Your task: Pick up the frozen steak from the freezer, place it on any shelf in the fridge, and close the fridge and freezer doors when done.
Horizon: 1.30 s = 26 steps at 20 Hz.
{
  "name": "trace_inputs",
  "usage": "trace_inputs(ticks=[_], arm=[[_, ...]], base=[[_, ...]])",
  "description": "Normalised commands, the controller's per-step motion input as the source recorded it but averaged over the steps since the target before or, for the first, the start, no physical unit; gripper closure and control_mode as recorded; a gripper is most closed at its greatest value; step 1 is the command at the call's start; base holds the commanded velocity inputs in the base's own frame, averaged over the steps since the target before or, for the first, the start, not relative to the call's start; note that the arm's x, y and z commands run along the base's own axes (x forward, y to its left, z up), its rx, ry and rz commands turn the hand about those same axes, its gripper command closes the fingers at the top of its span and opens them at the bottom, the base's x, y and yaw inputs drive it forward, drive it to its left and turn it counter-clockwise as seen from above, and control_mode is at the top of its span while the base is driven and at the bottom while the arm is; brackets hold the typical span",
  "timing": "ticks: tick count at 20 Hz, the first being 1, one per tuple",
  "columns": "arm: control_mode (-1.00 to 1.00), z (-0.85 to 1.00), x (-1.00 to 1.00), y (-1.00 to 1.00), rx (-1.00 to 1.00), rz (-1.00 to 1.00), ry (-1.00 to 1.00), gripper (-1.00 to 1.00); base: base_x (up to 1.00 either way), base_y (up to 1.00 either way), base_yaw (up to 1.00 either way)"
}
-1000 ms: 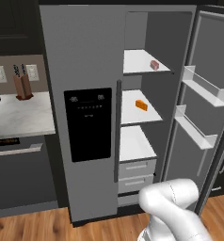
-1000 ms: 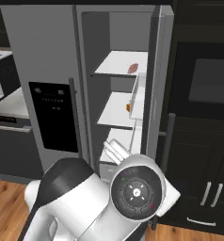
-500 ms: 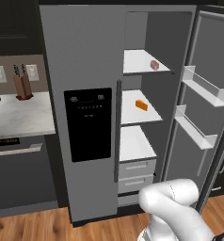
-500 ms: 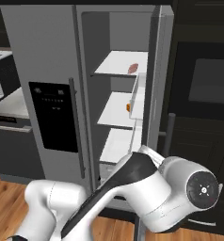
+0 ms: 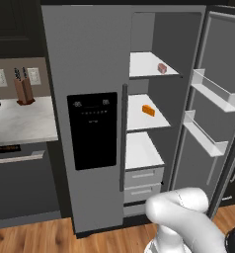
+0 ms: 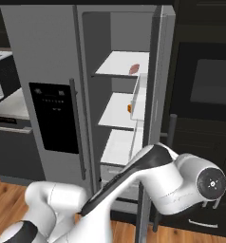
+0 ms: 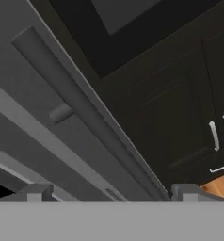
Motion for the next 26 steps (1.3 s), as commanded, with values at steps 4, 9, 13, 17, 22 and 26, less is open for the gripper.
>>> trace_inputs(ticks=[4,9,13,17,22,26], arm=[[-1.00,-0.05,0.48,-0.63,0.05,0.01,0.00,-1.00],[-1.00,-0.05,0.67,-0.24,0.03,0.01,0.00,-1.00],[-1.00,-0.06,0.63,0.03,0.02,0.03,0.00,-1.00],[-1.00,-0.02,0.25,0.64,0.01,0.07,0.00,-1.00],[-1.00,0.00,0.01,0.98,0.00,0.10,0.00,-1.00],[-1.00,0.00,0.00,1.00,0.00,0.13,0.00,-1.00]], base=[[0.00,0.00,0.00],[0.00,0.00,0.00],[0.00,0.00,0.00],[0.00,0.00,0.00],[0.00,0.00,0.00],[0.00,0.00,0.00]])
